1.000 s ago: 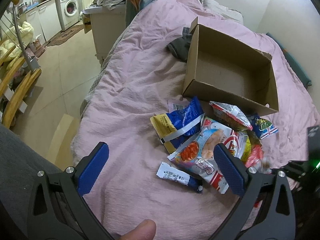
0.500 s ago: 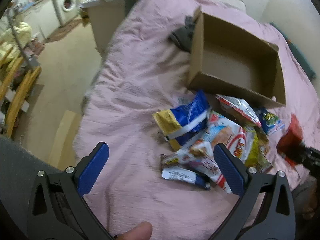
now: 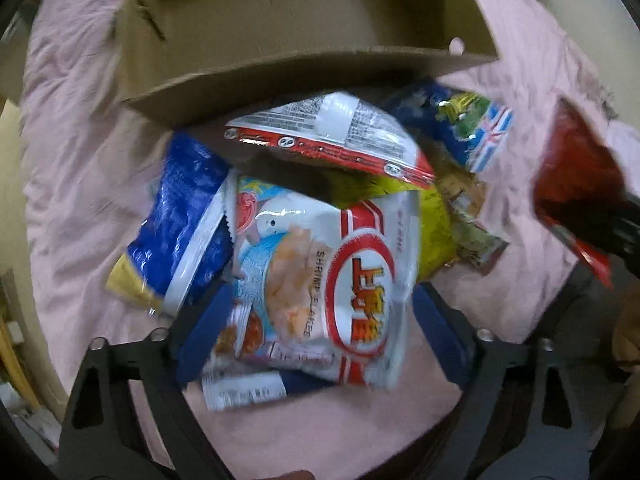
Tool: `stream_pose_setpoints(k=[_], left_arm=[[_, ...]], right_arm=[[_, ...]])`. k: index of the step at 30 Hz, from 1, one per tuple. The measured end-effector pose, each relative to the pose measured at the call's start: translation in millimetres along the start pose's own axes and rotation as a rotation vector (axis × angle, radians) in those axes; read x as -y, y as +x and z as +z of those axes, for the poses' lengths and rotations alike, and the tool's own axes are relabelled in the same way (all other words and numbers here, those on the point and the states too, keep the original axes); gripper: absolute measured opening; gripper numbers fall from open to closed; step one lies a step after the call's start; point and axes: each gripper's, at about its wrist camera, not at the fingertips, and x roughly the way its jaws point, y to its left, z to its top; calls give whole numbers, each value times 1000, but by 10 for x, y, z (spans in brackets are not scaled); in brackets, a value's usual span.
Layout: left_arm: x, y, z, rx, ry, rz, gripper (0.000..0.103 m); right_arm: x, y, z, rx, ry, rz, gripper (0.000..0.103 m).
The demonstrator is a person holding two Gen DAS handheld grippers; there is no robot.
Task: Organize snacks
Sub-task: 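Grasp the white-and-red shrimp-flakes bag with the left gripper while the right lifts the red bag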
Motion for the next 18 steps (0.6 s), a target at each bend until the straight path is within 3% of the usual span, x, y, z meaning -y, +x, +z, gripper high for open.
stream_pose_setpoints(k=[10, 15, 17, 18], left_arm=[[-84, 190, 237, -40, -17, -47, 89], [-151, 258, 183, -43, -12, -5, 89], [-174, 314, 175, -31, -33, 15, 58], [-199, 290, 155, -26, -56, -5, 53]], right_arm=[[-30, 94, 42, -28, -12, -16, 53], [-53, 117, 43, -27, -20, -22, 53], [-60, 125, 35, -27, -23, -27, 53], [-60, 126, 32, -28, -23, -29, 53]])
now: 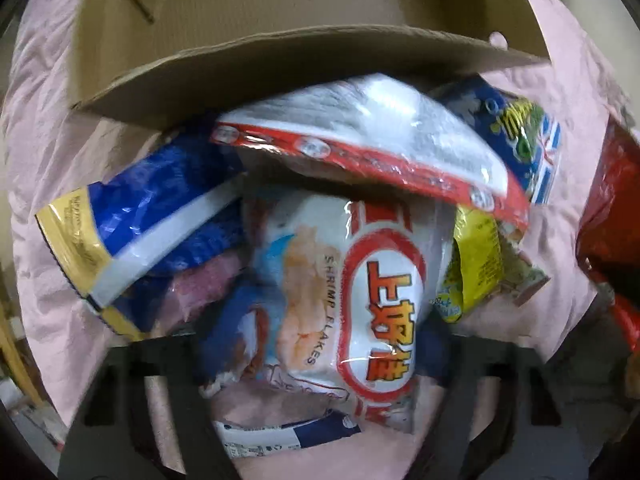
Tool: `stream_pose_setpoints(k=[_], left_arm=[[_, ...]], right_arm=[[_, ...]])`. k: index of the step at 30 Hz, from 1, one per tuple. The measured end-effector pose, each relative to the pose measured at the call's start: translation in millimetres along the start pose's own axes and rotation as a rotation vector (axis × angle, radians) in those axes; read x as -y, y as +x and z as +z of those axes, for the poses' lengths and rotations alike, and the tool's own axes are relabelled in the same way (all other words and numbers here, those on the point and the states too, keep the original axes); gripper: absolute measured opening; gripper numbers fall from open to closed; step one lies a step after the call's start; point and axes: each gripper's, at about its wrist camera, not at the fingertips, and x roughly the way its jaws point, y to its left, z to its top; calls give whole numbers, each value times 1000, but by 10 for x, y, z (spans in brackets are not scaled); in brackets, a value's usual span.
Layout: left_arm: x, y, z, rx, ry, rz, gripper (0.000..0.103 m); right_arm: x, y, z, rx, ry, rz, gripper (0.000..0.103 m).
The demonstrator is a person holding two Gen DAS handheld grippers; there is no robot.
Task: Organize snacks
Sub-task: 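Grasp the white-and-red shrimp-flakes bag with the left gripper while the right lifts the red bag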
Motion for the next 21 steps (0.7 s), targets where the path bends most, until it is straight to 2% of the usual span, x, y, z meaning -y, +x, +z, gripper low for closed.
stream_pose_setpoints(k=[2, 5, 8, 9, 13, 14, 17, 18, 21], left_arm=[[-1, -113, -46, 24, -3, -4, 43], [46, -326, -177, 74, 20, 18, 37], [49, -492, -333, 110, -4, 36, 35], [37, -560, -370, 126, -29, 18, 34], [-170, -1017, -556, 212, -126, 3, 34], [-161, -1152, -704, 246, -142, -1, 34], [-194, -1469, -627, 330, -137, 28, 34], [-195, -1573, -433, 349, -125, 42, 34], [-200, -1757, -237, 389, -118, 77, 34]], right_arm=[[1, -2, -4, 1, 0, -2, 53], [0, -8, 0, 4, -3, -4, 53], [-6, -14, -2, 6, -4, 0, 53], [-10, -16, -4, 7, -5, 2, 53], [-26, -47, -18, 18, -6, 20, 53], [-28, -62, -15, 23, -4, 26, 53], [-75, -148, 67, 48, -2, 22, 53], [-102, -175, 111, 58, -10, 21, 53], [-182, -265, 308, 105, -40, -5, 53]])
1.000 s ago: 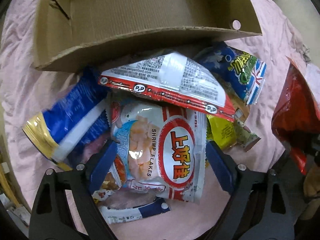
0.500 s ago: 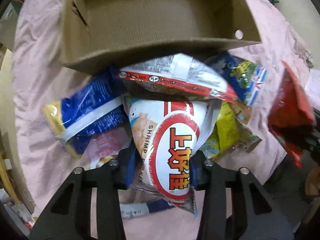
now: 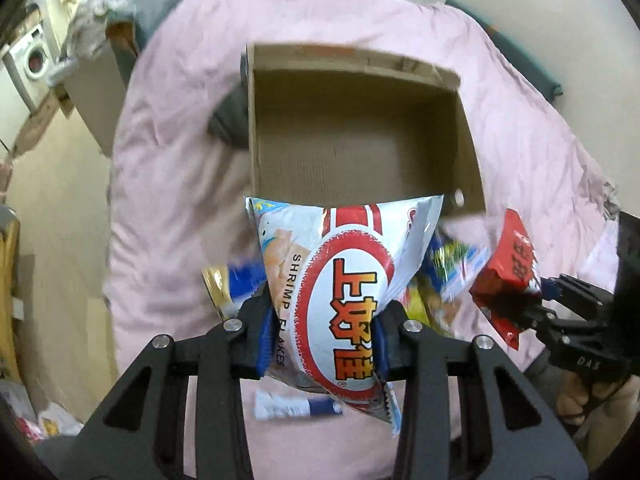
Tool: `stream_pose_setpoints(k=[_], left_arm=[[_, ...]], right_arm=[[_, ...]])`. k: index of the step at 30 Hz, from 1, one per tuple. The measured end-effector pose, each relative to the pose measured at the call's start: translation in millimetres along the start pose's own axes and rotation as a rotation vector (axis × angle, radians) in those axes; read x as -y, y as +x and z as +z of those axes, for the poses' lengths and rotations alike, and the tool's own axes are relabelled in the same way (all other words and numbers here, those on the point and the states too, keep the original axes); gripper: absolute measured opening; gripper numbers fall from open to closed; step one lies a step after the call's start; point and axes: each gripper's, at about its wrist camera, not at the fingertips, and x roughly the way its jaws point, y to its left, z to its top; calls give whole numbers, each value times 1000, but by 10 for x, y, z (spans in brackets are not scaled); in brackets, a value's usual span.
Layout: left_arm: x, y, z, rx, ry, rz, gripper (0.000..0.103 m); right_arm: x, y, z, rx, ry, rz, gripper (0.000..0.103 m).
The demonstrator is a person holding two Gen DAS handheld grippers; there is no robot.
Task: Organize snacks
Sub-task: 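Grasp the white-and-red shrimp-flakes bag with the left gripper while the right lifts the red bag, then carry both bags into the box while the left gripper opens, releasing the shrimp bag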
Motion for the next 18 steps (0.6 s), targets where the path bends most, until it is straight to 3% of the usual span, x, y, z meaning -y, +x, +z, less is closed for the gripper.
stream_pose_setpoints(k=[6, 11, 18], left_arm=[[152, 309, 404, 43, -9, 33, 34], [222, 637, 604, 45, -5, 52, 34], [323, 986, 743, 75, 57, 104, 35]], right_arm=[[104, 91, 421, 47, 45, -27, 53], [212, 398, 724, 32, 80, -64, 53], [332, 770, 898, 70, 104, -91, 53]])
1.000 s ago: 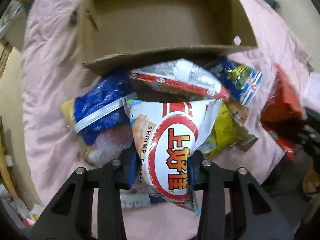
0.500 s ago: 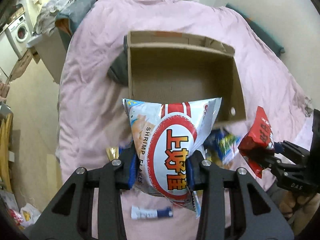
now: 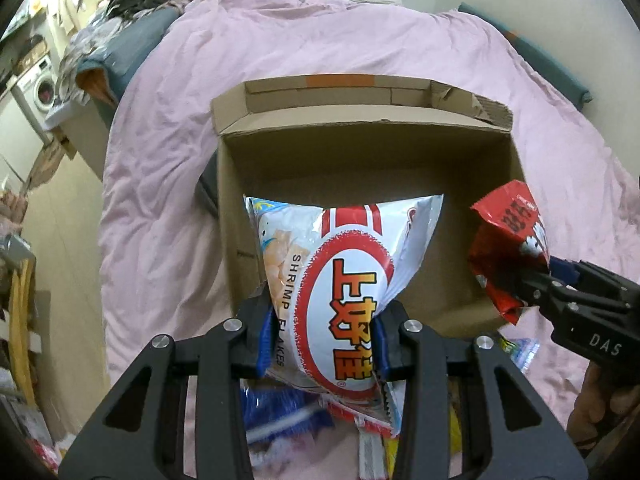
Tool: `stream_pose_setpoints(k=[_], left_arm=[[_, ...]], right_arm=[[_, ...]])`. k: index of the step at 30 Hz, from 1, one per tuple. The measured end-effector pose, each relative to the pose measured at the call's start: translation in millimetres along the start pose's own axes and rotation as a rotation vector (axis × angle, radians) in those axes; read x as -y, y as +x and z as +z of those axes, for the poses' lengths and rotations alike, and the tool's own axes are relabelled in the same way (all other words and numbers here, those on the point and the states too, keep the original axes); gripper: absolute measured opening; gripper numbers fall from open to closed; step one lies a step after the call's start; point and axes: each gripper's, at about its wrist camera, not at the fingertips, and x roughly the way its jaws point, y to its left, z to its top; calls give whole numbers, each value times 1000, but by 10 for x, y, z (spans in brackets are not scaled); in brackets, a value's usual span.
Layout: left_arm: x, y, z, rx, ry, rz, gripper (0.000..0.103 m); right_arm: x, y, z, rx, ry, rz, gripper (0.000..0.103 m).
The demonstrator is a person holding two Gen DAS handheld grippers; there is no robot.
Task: Organize snacks
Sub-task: 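Carry both bags into the box while the left gripper opens, releasing the shrimp bag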
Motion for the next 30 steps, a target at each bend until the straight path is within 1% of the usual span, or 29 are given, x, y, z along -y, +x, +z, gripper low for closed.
stream_pose_setpoints(k=[2, 3, 6, 7, 9, 12, 15, 17, 20, 22, 25, 30], left_arm=[[21, 71, 8, 22, 10, 7, 35], [32, 85, 9, 37, 19, 8, 35], [106, 88, 2, 109, 62, 23, 36], [137, 83, 2, 125, 73, 17, 36], [224, 77, 7, 143, 108, -20, 36], [344, 98, 4, 160, 164, 7, 36], [387, 152, 4, 158, 180, 26, 36], [363, 189, -22, 158, 161, 32, 36], [344, 224, -48, 147, 147, 20, 37], [323, 227, -41, 147, 135, 27, 37], [284, 231, -26, 146, 104, 18, 37], [269, 295, -42, 115, 96, 9, 37]], right_arm=[[17, 76, -18, 6, -14, -17, 53], [35, 133, -30, -5, -13, -28, 53], [83, 229, -19, -24, 1, -34, 53], [88, 257, -21, -29, -3, -46, 53], [107, 299, -9, -38, 1, -62, 53], [154, 330, 36, -46, 30, -60, 53], [175, 340, 51, -52, 41, -64, 53], [182, 351, 45, -60, 38, -66, 53], [125, 393, 65, -73, 26, -71, 53], [112, 409, 63, -81, 25, -67, 53], [74, 445, 129, -81, 23, -62, 55], [88, 448, 104, -79, 29, -49, 56]])
